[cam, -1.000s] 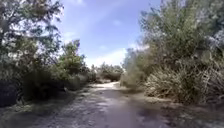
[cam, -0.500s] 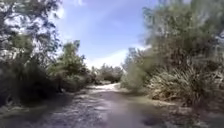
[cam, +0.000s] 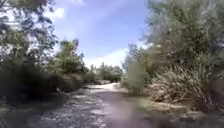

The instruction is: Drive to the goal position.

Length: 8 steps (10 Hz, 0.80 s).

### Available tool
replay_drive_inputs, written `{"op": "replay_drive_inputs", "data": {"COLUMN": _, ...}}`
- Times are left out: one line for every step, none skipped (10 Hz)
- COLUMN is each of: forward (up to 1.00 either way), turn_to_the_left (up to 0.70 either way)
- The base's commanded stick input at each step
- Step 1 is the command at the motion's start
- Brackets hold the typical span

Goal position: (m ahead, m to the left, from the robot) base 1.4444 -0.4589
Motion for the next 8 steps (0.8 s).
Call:
{"op": "replay_drive_inputs", "data": {"forward": 0.50, "turn_to_the_left": 0.00}}
{"op": "replay_drive_inputs", "data": {"forward": 0.50, "turn_to_the_left": 0.00}}
{"op": "replay_drive_inputs", "data": {"forward": 0.50, "turn_to_the_left": 0.00}}
{"op": "replay_drive_inputs", "data": {"forward": 0.50, "turn_to_the_left": 0.00}}
{"op": "replay_drive_inputs", "data": {"forward": 0.50, "turn_to_the_left": 0.00}}
{"op": "replay_drive_inputs", "data": {"forward": 0.50, "turn_to_the_left": 0.00}}
{"op": "replay_drive_inputs", "data": {"forward": 0.50, "turn_to_the_left": 0.00}}
{"op": "replay_drive_inputs", "data": {"forward": 0.50, "turn_to_the_left": 0.00}}
